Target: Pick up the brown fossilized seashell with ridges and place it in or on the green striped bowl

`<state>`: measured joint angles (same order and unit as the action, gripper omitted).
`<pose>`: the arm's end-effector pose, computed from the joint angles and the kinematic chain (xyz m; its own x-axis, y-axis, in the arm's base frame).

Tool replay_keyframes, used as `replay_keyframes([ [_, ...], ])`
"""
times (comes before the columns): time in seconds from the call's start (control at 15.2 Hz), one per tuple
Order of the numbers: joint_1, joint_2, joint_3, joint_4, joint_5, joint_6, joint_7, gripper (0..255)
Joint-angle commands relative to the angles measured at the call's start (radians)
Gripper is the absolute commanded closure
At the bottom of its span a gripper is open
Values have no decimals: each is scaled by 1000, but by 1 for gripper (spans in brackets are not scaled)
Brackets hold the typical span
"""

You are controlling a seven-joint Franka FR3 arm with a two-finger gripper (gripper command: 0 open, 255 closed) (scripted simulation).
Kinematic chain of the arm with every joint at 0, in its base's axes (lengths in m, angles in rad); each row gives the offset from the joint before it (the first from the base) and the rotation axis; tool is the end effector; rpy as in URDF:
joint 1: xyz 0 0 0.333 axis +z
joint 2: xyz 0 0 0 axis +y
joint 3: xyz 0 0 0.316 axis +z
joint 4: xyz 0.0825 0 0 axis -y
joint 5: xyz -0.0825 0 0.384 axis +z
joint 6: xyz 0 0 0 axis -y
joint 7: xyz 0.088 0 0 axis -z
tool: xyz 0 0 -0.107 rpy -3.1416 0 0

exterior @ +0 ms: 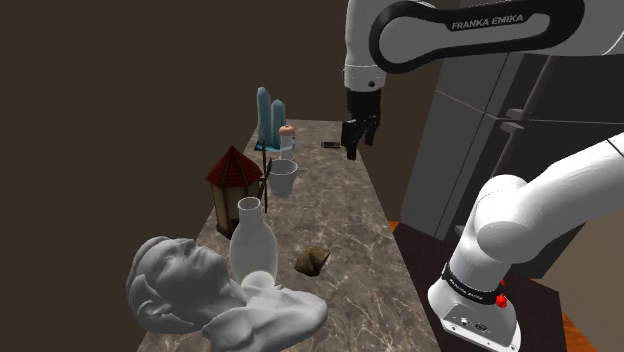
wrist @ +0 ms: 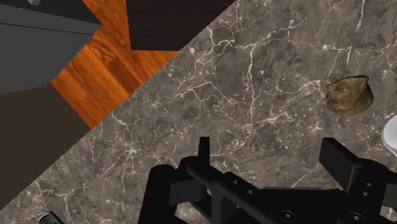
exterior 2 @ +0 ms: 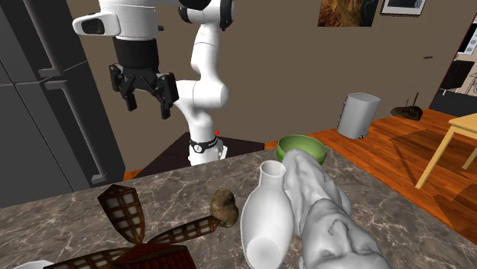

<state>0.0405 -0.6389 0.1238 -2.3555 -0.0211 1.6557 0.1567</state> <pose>0.3465 0.0627 0.5478 0.9986 -0.0191 -0.0490 -0.0139 -0.9945 0.1033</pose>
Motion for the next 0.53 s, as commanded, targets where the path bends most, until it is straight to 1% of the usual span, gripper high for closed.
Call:
replay_keyframes([
  [0.0, 15, 41, 39, -6, 18, 30, 41, 0],
  [0.46, 59, 205, 165, 5, 57, 129, 177, 0],
])
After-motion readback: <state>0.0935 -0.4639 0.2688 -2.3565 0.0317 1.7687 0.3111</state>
